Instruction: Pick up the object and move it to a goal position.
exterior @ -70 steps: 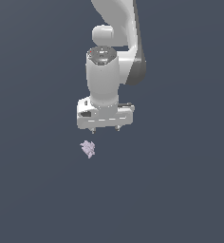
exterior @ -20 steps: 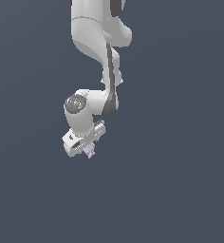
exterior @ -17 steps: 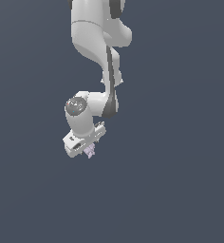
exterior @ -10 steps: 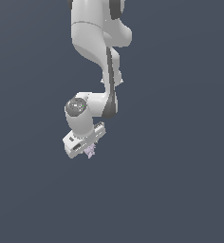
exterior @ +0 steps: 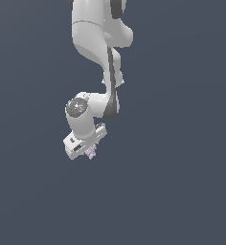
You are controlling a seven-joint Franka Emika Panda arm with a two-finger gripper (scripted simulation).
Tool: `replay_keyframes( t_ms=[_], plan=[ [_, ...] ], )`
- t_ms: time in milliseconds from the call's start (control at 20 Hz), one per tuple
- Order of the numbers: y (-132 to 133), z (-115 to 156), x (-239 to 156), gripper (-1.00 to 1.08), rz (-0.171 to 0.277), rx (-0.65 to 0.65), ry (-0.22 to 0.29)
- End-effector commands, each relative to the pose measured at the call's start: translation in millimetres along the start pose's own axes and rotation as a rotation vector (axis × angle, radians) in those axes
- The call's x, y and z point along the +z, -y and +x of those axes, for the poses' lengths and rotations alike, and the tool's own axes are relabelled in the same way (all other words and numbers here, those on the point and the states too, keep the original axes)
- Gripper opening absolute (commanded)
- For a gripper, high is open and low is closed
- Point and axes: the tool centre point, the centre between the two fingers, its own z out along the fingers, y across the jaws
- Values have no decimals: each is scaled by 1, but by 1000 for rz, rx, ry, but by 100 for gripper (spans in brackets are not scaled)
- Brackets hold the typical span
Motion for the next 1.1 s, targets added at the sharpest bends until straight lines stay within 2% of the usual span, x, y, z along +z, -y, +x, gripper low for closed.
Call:
replay_keyframes(
  t_ms=[0, 450, 1050],
  plan=[
    [1, 2, -6, -100, -1, 0, -1],
    [8, 20, -64, -100, -1, -1, -1],
    [23, 60, -194, -100, -1, -2, -1]
  ],
)
